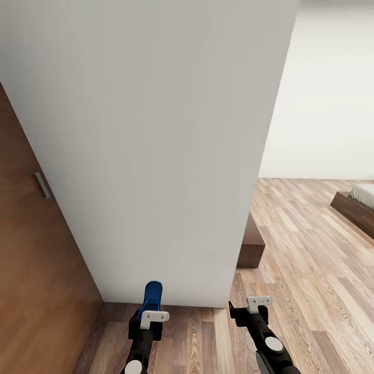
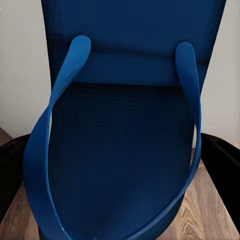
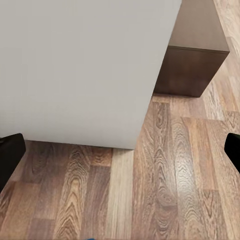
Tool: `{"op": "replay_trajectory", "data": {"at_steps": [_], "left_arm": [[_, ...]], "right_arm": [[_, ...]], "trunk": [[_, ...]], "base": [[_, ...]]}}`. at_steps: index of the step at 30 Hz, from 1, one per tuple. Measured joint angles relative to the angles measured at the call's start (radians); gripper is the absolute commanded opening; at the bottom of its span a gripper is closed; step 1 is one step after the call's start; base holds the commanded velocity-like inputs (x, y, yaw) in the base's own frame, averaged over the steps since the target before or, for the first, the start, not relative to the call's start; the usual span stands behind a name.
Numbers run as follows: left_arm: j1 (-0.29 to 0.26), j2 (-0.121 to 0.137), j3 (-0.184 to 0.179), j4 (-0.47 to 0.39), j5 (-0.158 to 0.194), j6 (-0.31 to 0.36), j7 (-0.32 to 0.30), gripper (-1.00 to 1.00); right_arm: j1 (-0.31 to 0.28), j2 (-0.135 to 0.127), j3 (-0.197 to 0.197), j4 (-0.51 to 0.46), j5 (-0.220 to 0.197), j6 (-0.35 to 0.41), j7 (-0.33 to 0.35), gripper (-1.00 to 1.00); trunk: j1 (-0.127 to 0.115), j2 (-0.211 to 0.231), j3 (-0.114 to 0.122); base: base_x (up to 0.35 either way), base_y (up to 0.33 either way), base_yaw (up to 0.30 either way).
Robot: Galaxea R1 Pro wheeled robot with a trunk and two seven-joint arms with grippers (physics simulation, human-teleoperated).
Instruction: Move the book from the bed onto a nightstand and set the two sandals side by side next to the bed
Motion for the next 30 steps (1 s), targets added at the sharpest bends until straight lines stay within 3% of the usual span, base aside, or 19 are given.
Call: {"op": "replay_trajectory", "data": {"at_steps": [10,13,14,15,17,22,28,30], "left_arm": [[0.0,0.0,0.0,0.0,0.0,0.0,0.0,-1.0],[0.0,-0.002,-0.018,-0.001,-0.003,0.01,-0.001,-1.0],[0.0,-0.003,-0.02,0.0,0.01,0.046,-0.003,-1.0],[0.0,-0.002,-0.018,0.0,0.017,0.052,-0.004,-1.0],[0.0,-0.002,-0.016,0.0,0.033,0.056,-0.004,-1.0],[0.0,0.003,-0.022,0.0,0.123,0.062,-0.006,-1.0],[0.0,0.01,-0.019,0.0,0.147,0.062,-0.007,-1.0],[0.0,0.012,-0.018,0.001,0.15,0.062,-0.007,-1.0]], "right_arm": [[0.0,0.0,0.0,0.0,0.0,0.0,0.0,1.0],[0.0,0.003,0.0,0.0,0.001,0.011,-0.001,1.0],[0.0,0.009,-0.006,0.013,-0.002,0.139,-0.003,1.0],[0.0,0.01,-0.01,0.02,-0.002,0.163,-0.004,1.0],[0.0,0.009,-0.022,0.024,-0.002,0.177,-0.004,1.0],[0.0,0.008,-0.089,0.031,-0.001,0.197,-0.002,1.0],[-0.002,0.005,-0.114,0.05,-0.003,0.206,-0.002,1.0],[-0.003,0.003,-0.145,0.061,-0.003,0.206,-0.001,1.0]], "trunk": [[0.0,0.0,0.0],[0.0,0.0,0.0],[0.0,0.0,0.0],[0.0,0.0,0.0],[0.0,0.0,0.0],[0.0,0.0,0.0],[0.0,0.0,0.0],[0.0,0.0,0.0]], "base": [[0.0,0.001,-0.029],[0.0,0.0,0.0],[0.0,0.0,0.0],[0.0,0.0,0.0],[0.0,0.0,0.0],[0.0,0.0,0.0],[0.0,0.0,0.0],[0.0,0.0,0.0]]}}
